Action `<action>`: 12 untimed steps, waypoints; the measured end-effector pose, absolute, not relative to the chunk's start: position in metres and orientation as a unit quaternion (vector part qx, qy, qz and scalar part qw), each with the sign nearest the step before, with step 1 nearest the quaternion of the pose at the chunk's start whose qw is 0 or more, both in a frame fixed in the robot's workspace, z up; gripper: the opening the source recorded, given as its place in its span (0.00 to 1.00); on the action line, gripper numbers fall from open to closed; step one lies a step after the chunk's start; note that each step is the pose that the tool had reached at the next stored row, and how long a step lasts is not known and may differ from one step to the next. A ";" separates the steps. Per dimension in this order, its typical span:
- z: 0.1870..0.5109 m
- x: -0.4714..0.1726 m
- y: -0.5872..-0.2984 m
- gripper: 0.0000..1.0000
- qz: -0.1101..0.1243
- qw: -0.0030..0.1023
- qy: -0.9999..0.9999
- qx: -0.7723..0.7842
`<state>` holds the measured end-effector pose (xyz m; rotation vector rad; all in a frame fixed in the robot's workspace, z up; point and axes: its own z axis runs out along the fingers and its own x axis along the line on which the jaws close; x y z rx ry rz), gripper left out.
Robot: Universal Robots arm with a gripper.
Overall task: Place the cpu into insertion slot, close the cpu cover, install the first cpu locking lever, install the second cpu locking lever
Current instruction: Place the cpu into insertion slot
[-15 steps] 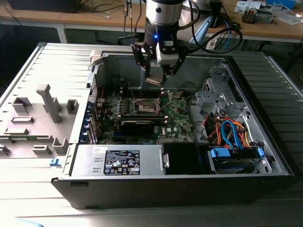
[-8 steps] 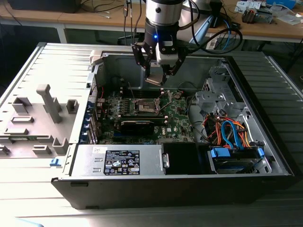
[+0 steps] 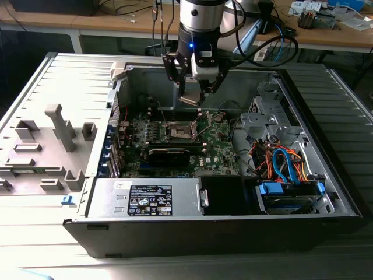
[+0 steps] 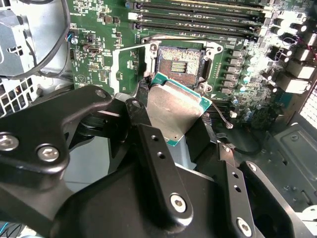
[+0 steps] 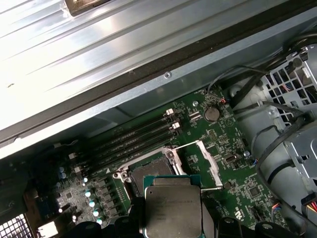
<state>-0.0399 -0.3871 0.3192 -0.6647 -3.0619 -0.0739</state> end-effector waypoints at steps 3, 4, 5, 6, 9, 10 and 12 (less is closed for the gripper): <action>0.319 -0.040 -0.387 0.55 -0.024 0.004 -0.976 -0.215; 0.319 -0.040 -0.387 0.55 -0.024 0.004 -0.976 -0.215; 0.319 -0.040 -0.387 0.55 -0.024 0.004 -0.976 -0.216; 0.319 -0.040 -0.387 0.55 -0.024 0.004 -0.975 -0.219; 0.319 -0.040 -0.387 0.55 -0.024 0.003 -0.974 -0.224; 0.319 -0.040 -0.387 0.55 -0.024 0.003 -0.974 -0.225; 0.318 -0.040 -0.387 0.55 -0.024 0.003 -0.972 -0.233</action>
